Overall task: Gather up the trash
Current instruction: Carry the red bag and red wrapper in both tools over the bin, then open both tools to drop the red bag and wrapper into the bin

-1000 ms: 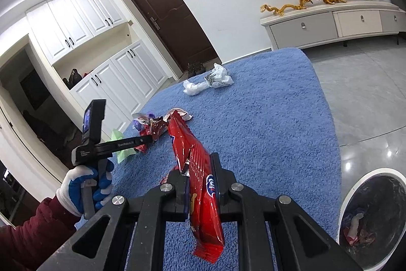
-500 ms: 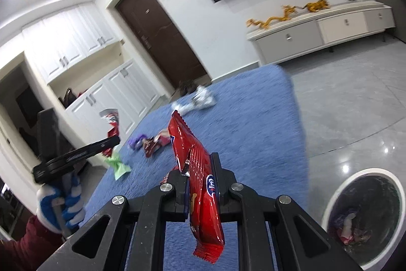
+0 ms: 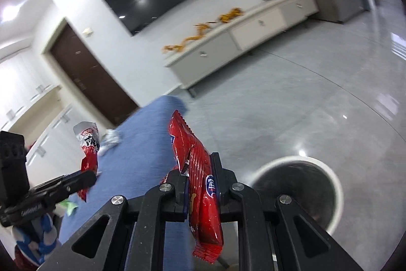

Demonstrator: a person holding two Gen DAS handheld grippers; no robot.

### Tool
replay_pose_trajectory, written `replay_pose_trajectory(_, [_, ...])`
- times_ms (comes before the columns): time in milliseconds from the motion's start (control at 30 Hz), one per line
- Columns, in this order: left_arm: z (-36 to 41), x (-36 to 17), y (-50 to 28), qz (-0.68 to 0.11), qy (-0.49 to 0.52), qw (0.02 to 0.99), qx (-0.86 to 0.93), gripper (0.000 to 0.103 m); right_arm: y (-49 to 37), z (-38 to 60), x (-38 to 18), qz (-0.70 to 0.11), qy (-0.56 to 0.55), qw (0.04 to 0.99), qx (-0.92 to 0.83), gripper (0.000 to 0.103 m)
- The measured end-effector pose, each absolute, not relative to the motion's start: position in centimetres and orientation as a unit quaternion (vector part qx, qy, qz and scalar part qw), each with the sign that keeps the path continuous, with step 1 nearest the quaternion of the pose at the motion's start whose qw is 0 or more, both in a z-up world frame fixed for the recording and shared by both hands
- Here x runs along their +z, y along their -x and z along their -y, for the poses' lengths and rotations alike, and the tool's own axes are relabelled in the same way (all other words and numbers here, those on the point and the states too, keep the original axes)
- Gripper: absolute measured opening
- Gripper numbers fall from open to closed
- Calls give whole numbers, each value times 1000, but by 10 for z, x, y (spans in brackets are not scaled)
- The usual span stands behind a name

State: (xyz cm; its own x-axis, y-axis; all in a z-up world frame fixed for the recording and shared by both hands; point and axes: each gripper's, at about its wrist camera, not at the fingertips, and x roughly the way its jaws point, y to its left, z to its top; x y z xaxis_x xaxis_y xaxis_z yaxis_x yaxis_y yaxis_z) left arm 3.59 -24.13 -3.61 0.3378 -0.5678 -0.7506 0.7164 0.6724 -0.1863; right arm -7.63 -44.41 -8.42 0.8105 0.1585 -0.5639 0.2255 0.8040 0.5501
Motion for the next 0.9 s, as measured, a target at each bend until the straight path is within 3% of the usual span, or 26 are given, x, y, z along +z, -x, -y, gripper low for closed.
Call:
replay_pose_trajectory(467, [374,-100,-48,-488,-124,752,-425,31,88,507,-142,-351,-360,860,-88,18])
replay_pose_trajectory(600, [382,-106,-48,-502,-116,742,-430,34,85,514,-151,-358,-372,851,-94,31])
replay_pose_trajectory(733, [388,-108,-46,-504,-105,739,-434,60,86,519,-155,-358,-377,848,-108,45])
replay_pose_trajectory(900, [395,-103,-42,-499,-108,743,-432,61,91,525,-154,-356,-381,845,-122,51])
